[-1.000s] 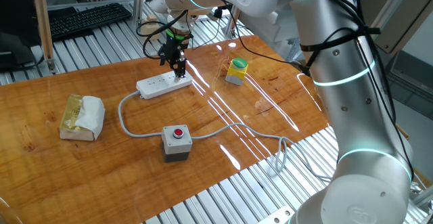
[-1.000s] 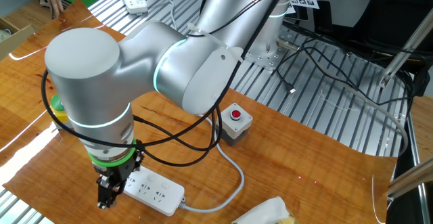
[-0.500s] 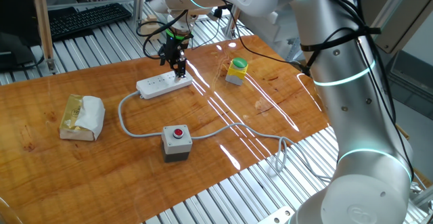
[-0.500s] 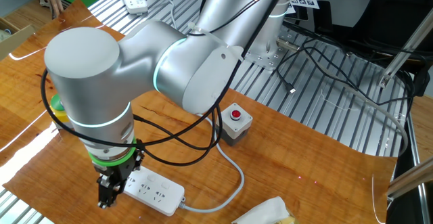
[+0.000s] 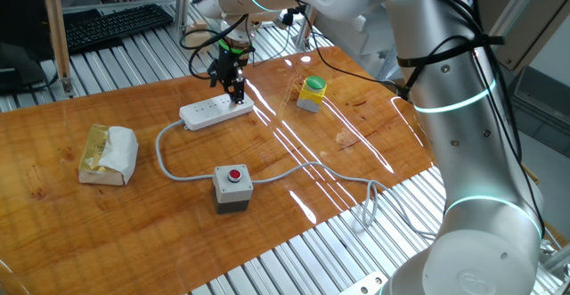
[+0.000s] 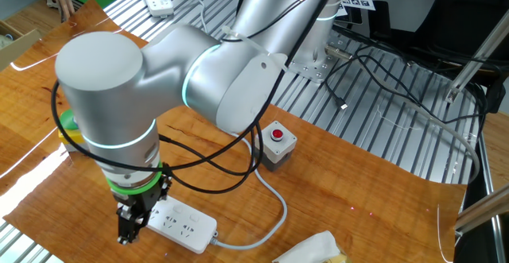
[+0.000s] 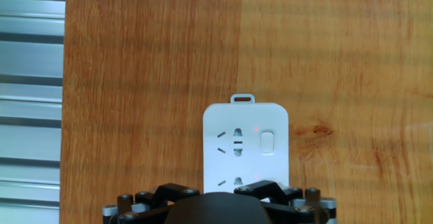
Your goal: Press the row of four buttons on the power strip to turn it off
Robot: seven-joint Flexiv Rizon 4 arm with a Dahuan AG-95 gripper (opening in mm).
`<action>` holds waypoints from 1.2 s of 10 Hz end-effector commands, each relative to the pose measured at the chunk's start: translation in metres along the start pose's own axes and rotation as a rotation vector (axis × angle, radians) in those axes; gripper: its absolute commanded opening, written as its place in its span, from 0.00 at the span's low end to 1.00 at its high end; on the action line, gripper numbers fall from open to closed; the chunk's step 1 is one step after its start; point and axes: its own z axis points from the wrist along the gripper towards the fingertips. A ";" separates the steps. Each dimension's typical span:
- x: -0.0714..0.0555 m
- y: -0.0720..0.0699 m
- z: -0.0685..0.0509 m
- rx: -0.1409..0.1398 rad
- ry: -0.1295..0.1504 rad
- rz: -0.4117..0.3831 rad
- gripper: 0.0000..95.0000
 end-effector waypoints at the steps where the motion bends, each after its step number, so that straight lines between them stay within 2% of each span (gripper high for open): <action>1: 0.000 0.004 0.007 -0.010 -0.003 0.003 1.00; 2: 0.001 0.006 0.011 -0.013 -0.004 0.002 1.00; 6: -0.002 0.008 0.008 0.003 -0.003 0.007 1.00; 7: -0.003 0.006 0.003 0.021 -0.001 -0.004 1.00; 8: -0.004 0.005 0.000 0.026 0.000 -0.002 1.00; 9: -0.008 0.003 -0.010 0.039 0.008 -0.010 1.00; 12: -0.009 0.000 -0.016 0.044 0.006 -0.019 1.00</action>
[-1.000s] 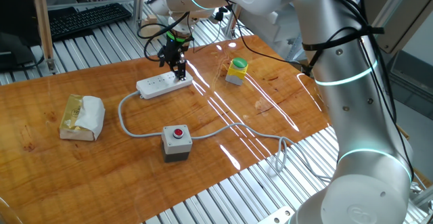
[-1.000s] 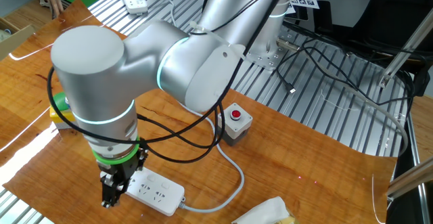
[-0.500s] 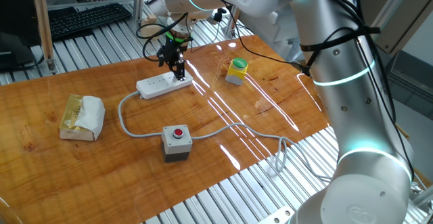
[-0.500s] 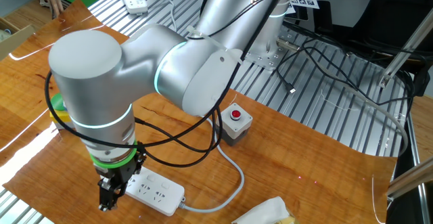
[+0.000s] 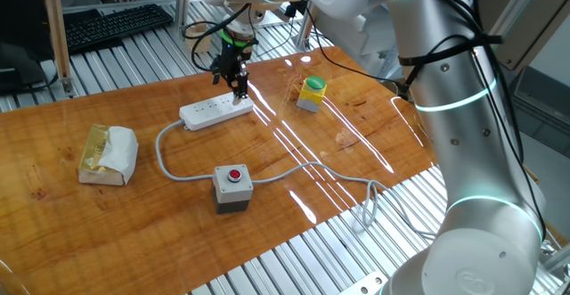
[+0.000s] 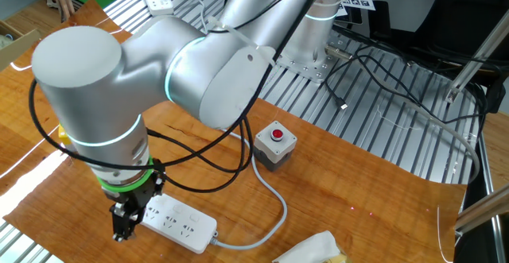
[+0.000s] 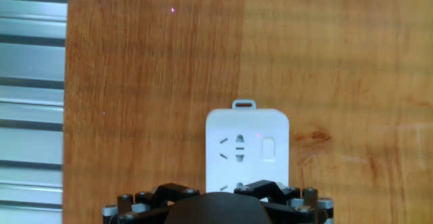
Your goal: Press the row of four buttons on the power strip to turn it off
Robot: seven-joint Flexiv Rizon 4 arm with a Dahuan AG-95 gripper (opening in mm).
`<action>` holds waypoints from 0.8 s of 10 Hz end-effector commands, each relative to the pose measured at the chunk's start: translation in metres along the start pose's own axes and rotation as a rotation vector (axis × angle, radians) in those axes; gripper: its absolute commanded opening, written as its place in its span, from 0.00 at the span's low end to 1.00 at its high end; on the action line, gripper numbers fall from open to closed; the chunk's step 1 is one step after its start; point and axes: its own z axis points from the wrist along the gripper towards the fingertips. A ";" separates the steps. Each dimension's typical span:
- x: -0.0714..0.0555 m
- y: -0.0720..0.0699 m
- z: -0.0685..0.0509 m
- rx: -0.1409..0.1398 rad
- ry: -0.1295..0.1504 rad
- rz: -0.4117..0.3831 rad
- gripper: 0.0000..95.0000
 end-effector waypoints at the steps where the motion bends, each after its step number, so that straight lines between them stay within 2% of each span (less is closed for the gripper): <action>1: 0.000 -0.002 -0.001 -0.005 -0.001 -0.006 1.00; 3: -0.001 -0.001 -0.002 -0.008 -0.009 -0.020 1.00; 5: -0.007 0.000 -0.004 -0.012 -0.011 -0.029 1.00; 8: -0.027 0.006 -0.010 -0.020 -0.001 -0.015 1.00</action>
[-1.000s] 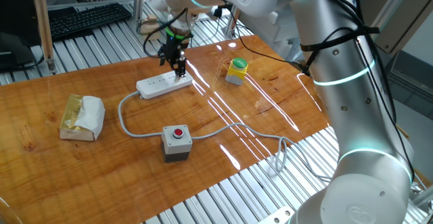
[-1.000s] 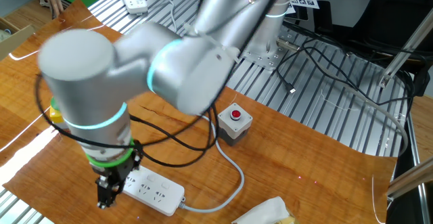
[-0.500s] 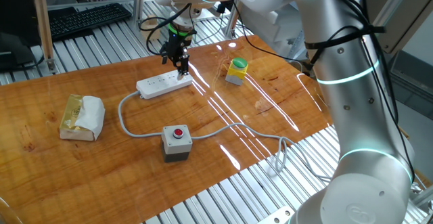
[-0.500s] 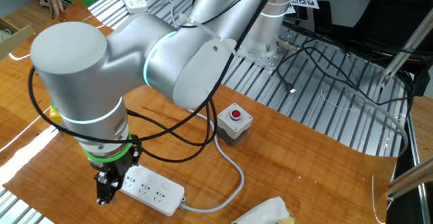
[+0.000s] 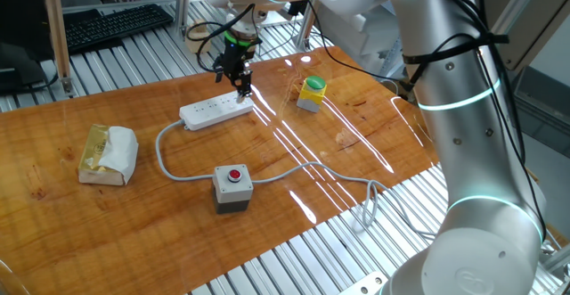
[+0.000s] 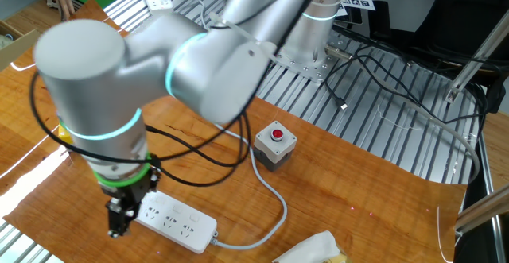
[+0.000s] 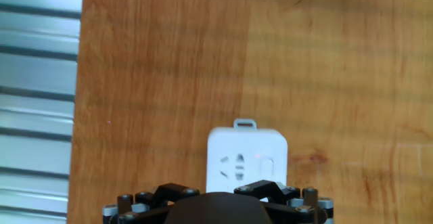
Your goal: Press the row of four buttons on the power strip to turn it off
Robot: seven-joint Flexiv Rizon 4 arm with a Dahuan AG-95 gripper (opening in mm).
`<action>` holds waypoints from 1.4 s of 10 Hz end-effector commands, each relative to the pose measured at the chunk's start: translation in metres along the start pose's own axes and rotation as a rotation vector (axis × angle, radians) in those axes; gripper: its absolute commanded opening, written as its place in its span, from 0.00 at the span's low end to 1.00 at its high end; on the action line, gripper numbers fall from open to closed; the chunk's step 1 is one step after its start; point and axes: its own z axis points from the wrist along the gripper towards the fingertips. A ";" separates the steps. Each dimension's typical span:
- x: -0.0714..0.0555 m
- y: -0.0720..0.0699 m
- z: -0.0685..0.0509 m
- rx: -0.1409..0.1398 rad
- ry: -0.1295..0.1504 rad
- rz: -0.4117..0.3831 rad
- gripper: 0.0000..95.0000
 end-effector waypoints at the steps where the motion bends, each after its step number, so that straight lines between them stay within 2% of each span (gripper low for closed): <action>1: -0.006 0.002 0.000 -0.009 0.001 0.015 1.00; 4: -0.009 0.003 0.005 -0.024 0.001 0.030 1.00; 14: -0.009 0.005 0.013 -0.025 0.010 0.032 1.00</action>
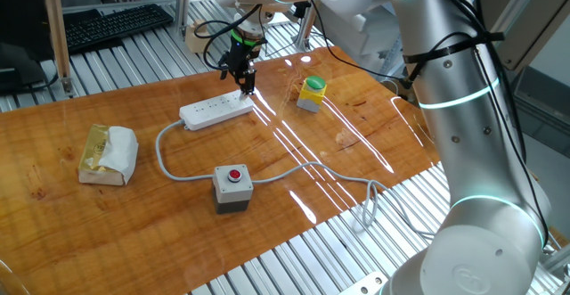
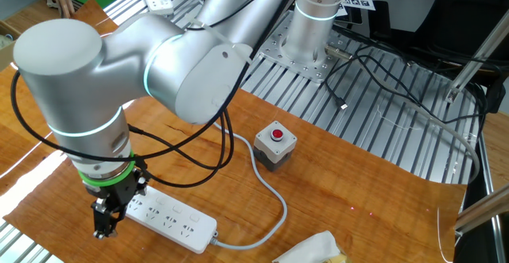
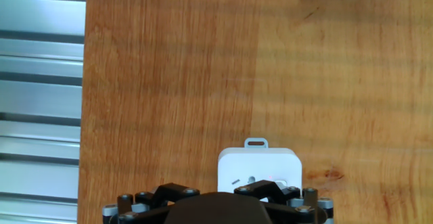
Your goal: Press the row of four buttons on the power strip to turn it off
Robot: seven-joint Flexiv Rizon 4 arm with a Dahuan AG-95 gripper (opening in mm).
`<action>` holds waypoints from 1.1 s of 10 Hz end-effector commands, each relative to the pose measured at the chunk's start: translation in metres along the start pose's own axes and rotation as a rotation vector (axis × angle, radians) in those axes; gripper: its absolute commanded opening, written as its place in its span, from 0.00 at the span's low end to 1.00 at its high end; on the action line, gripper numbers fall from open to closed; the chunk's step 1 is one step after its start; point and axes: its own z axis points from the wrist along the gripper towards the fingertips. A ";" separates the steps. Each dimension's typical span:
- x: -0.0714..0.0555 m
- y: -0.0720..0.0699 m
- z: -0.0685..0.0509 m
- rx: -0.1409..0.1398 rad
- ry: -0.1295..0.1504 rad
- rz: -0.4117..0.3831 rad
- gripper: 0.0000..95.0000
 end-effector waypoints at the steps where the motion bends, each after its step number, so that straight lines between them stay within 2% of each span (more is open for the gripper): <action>1: 0.000 0.001 0.001 0.001 -0.001 -0.004 1.00; 11: 0.000 0.000 0.001 0.013 -0.002 -0.008 1.00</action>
